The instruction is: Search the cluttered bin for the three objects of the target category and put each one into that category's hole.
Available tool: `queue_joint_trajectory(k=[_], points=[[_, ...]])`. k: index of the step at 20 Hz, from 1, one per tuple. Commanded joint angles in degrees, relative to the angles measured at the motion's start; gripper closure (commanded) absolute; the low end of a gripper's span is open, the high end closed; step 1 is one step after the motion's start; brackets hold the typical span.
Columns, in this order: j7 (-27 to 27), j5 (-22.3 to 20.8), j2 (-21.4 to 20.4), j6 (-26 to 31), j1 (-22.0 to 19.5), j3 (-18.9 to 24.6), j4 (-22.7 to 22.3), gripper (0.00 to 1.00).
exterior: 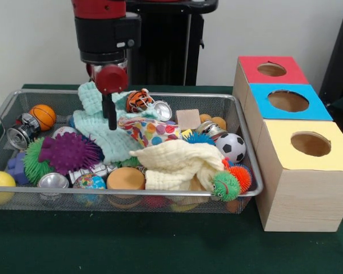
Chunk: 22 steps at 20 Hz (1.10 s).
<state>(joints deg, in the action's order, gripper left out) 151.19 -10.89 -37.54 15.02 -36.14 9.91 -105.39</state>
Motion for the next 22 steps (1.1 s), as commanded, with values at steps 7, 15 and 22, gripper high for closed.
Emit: queue_joint_trajectory(k=[7,15,22], points=[[6.0,1.9,11.4,-6.0,2.6,-6.9,3.0,0.0],[5.1,2.2,14.9,-2.9,6.1,-11.7,4.3,0.0],[1.4,-0.2,14.3,-3.6,6.6,-12.3,4.9,1.0]])
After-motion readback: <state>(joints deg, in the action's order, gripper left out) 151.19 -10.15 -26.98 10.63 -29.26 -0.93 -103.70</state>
